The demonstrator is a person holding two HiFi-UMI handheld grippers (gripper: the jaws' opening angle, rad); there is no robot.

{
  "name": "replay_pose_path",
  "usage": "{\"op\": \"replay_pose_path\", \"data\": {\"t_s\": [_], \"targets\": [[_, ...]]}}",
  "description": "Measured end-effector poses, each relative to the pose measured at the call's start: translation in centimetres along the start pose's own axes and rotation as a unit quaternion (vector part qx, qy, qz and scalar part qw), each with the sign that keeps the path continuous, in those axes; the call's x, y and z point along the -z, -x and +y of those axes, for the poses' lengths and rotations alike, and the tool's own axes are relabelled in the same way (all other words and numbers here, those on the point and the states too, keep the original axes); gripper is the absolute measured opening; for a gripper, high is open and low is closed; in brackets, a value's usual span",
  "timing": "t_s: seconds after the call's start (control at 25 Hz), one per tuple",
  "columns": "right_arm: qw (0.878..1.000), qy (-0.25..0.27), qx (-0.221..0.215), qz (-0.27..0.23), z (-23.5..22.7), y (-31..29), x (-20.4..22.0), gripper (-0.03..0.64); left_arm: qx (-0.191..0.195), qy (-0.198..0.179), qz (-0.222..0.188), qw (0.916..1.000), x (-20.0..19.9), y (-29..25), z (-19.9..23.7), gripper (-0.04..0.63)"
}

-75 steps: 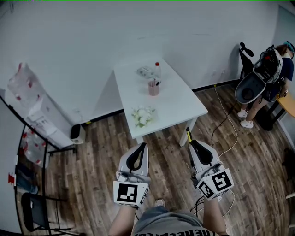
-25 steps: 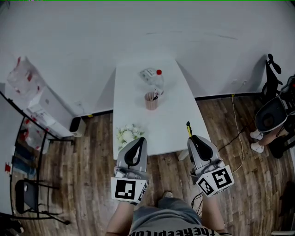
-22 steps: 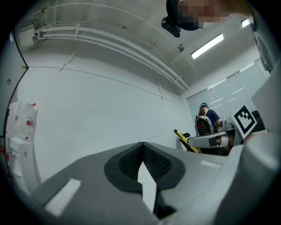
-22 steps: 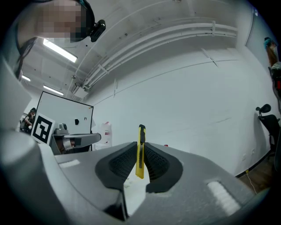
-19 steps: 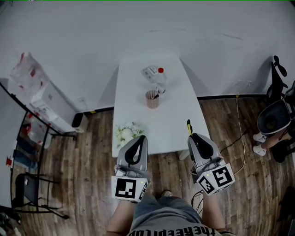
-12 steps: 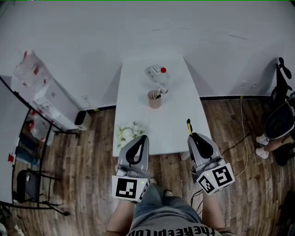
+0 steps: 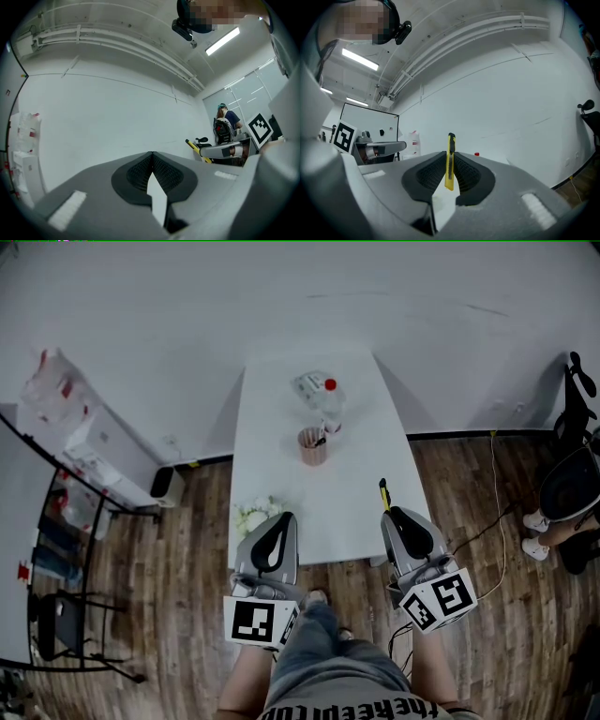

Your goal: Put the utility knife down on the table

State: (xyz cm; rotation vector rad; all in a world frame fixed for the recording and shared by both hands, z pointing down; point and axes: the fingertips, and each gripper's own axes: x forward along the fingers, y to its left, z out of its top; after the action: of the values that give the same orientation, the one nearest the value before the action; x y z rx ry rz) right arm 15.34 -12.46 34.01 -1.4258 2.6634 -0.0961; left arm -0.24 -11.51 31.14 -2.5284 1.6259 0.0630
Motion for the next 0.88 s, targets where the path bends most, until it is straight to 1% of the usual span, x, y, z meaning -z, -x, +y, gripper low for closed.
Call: {"op": "replay_pose_path", "data": {"t_s": [0.44, 0.88], "targets": [[1.000, -0.001, 0.004, 0.008, -1.7, -5.2, 0.4, 0.049, 0.000, 0.008, 0.003, 1.0000, 0.8, -4.1, 3.7, 0.018], [1.000, -0.003, 0.012, 0.023, -3.4, -10.5, 1.3, 0.049, 0.007, 0.016, 0.012, 0.9998, 2.1, -8.5, 7.3, 0.018]]}}
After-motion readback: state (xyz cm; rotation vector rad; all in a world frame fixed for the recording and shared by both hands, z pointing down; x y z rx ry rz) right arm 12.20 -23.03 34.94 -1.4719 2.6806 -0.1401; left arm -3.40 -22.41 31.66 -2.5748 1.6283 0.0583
